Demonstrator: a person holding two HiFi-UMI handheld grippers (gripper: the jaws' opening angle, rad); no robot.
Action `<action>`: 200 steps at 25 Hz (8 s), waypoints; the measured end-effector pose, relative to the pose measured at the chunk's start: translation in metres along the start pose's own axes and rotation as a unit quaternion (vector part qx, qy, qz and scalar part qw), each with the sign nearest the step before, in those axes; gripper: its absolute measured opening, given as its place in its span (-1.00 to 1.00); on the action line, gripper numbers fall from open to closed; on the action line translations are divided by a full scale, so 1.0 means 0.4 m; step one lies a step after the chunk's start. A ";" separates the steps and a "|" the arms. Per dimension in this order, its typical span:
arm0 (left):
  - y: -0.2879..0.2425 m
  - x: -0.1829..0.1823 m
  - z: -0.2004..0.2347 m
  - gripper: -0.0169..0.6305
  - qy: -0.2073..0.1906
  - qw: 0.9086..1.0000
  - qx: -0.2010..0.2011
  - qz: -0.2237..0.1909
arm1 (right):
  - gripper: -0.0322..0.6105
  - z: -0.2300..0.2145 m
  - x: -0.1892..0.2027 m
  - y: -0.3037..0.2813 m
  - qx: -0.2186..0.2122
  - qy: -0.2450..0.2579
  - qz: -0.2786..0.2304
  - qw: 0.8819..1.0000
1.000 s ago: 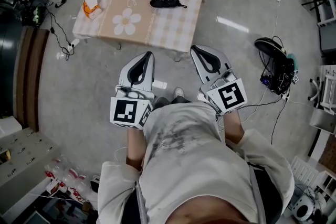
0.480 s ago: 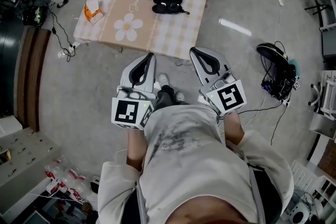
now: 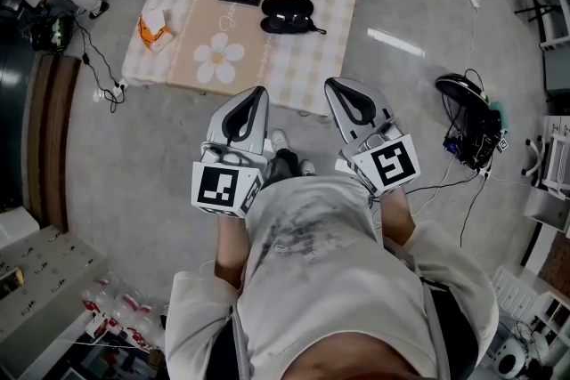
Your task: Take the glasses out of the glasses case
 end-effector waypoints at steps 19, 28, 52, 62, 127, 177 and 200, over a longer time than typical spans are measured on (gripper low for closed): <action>-0.158 -0.011 0.191 -0.92 0.003 0.999 0.049 -0.001 | -0.85 -0.088 0.002 -0.193 0.050 -0.005 0.031 0.998; -0.213 0.004 0.280 -0.92 0.019 0.997 0.070 0.000 | -0.85 -0.099 0.008 -0.258 0.075 0.001 0.055 0.996; -0.381 0.159 0.342 -0.92 0.022 0.995 0.068 0.063 | -0.85 -0.256 0.165 -0.406 0.055 -0.026 0.118 0.991; -0.469 0.241 0.354 -0.92 0.017 0.992 0.074 0.102 | -0.85 -0.335 0.246 -0.456 0.042 -0.040 0.148 0.987; -0.632 0.443 0.367 -0.92 0.051 0.977 0.089 0.186 | -0.66 -0.407 0.574 -0.664 -0.082 0.047 0.326 0.941; -0.634 0.492 0.375 -0.92 0.075 0.974 0.073 0.201 | -0.58 -0.356 0.677 -0.745 -0.158 0.242 0.387 0.875; -0.625 0.498 0.378 -0.92 0.081 0.974 0.068 0.202 | -0.84 -0.339 0.683 -0.751 -0.183 0.235 0.382 0.875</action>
Point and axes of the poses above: the fingertips, and each gripper's own axes: y backward along the fingers, z to its left, x out of its underside, the point moved 6 cm from there along y, backward along the fingers, and after that the axes turned 5 degrees about -x, right-handed, at the moved point
